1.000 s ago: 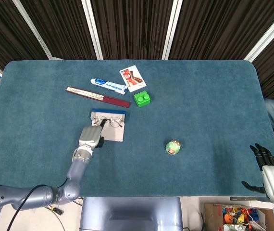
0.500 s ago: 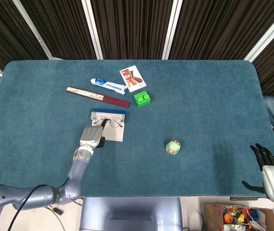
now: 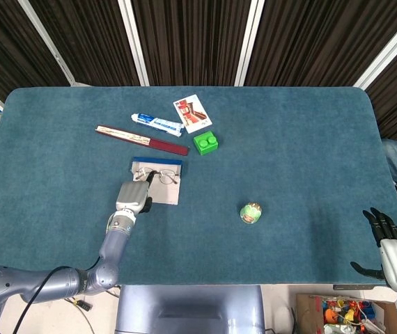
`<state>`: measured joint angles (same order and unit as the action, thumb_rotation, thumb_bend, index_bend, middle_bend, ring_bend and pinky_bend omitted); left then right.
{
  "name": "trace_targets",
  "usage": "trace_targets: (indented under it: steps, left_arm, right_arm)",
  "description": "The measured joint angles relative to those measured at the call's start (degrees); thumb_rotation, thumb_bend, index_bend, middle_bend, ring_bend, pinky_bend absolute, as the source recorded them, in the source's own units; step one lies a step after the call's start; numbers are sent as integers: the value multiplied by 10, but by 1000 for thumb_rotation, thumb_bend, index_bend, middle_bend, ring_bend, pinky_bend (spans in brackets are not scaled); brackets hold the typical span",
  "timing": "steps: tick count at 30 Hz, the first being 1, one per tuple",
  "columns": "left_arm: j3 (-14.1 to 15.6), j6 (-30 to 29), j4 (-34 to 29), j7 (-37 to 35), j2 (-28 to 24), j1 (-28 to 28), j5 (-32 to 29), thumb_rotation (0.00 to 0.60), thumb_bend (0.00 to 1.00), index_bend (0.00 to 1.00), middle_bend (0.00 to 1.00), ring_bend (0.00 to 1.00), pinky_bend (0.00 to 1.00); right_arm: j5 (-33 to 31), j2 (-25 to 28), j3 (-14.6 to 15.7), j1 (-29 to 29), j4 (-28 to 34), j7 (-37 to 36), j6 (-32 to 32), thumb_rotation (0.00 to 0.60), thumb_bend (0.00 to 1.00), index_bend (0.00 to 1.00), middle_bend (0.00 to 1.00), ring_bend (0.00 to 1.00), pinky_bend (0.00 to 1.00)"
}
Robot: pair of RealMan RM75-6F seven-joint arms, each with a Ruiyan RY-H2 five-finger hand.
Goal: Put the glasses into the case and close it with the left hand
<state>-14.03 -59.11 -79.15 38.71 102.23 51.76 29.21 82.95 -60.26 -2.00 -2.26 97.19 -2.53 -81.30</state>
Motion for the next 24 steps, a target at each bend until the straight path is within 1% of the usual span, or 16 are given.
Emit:
trace_targets:
  steps: [24]
  left_arm:
    - [5,-3,13,5,12,-3,8,600,527,0,745,672,663]
  right_arm:
    - [-3,0,-1,0,2,1,1,600,98,0,0,0,169]
